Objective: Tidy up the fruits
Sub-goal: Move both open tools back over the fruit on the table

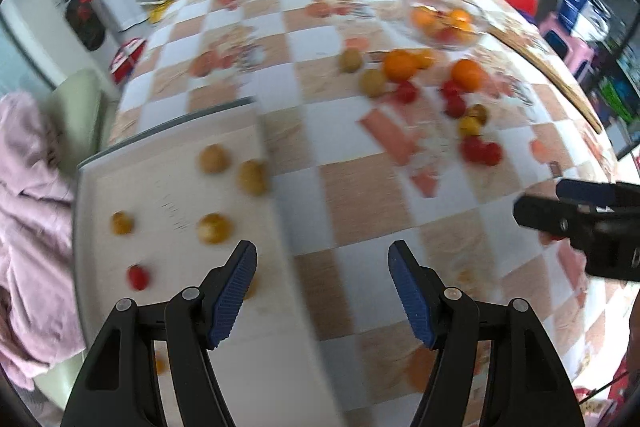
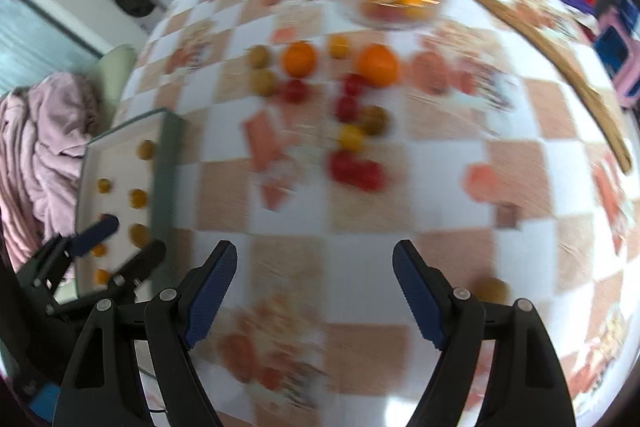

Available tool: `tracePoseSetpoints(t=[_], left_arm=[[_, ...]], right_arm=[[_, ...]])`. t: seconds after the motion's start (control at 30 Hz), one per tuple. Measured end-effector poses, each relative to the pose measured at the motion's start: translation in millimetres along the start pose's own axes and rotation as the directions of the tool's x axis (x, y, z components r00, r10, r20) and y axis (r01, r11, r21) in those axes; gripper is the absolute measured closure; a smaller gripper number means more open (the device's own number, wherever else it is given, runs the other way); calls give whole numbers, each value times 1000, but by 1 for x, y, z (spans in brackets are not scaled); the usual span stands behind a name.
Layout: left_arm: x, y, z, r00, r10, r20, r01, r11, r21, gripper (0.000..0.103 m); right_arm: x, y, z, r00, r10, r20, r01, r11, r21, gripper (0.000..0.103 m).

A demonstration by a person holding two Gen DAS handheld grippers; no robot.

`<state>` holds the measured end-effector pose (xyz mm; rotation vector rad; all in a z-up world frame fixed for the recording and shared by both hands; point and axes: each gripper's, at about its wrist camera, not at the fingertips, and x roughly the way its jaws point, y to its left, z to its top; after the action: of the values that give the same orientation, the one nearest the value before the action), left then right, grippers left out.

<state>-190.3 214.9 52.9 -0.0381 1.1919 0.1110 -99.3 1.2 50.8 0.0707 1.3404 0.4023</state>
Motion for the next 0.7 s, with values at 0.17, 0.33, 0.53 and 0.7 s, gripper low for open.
tracePoseSetpoints(t=[0.17,0.33,0.53,0.7], left_arm=[[11,-34,13,999,-42,-12,42,999,30,34],[33,-62,27,998,-60,-24,61,998,34,34],[56,-76,37,997,-59,-39,60,998,25,34],[65,-84,43,998,-53,-41,55,998,35,34]], right_arm=[[-10,-43,-21,998,-67,2,67,998,21,20],[-10,-67,-36,995,-103,-10,103,994,26,20],[-9,-87,-52,991,-136,-14,136,991,4,20],[1,-93,-59,989,-148,-25,147,989,-23,35]])
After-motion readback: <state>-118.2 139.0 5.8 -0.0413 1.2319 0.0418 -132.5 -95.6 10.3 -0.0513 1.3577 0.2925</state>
